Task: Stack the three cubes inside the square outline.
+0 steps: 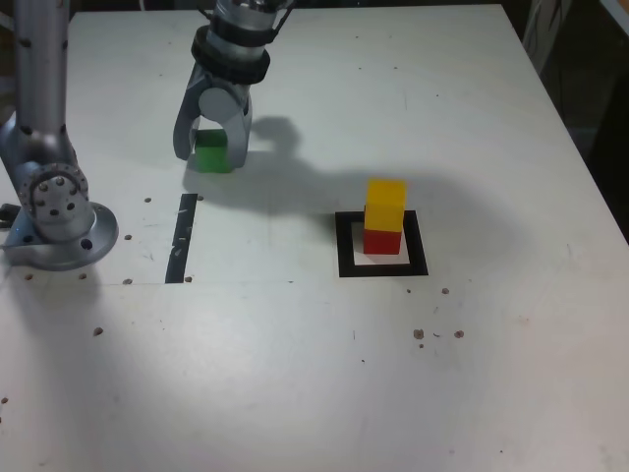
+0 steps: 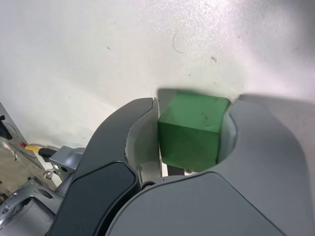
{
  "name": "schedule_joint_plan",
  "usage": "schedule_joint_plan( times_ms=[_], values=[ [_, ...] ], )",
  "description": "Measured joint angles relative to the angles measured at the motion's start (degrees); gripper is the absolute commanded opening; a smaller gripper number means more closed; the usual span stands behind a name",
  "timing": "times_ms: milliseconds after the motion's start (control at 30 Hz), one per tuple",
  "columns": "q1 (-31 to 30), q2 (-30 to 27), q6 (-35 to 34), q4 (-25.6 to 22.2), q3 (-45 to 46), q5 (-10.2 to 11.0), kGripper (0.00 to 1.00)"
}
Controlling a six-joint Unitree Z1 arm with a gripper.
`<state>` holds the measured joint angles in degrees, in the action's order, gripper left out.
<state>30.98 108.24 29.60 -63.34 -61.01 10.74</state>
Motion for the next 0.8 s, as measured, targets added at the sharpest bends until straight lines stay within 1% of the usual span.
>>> schedule_joint_plan(
  times_ms=[200, 367, 467, 533, 667, 800],
  values=[
    [0.0, -0.1, 0.3, 0.1, -0.2, 0.0, 0.20],
    [-0.8, -0.2, -0.7, -1.1, -0.8, 0.7, 0.19],
    [-2.4, -1.5, -3.9, -5.7, -2.5, 1.5, 0.20],
    [-4.5, -3.0, -6.9, -9.1, -4.4, 1.7, 0.20],
    [-11.9, -5.4, -13.8, -16.4, -11.5, 1.3, 0.19],
    [-19.4, -5.8, -19.0, -23.5, -19.1, 1.0, 0.19]
  ],
)
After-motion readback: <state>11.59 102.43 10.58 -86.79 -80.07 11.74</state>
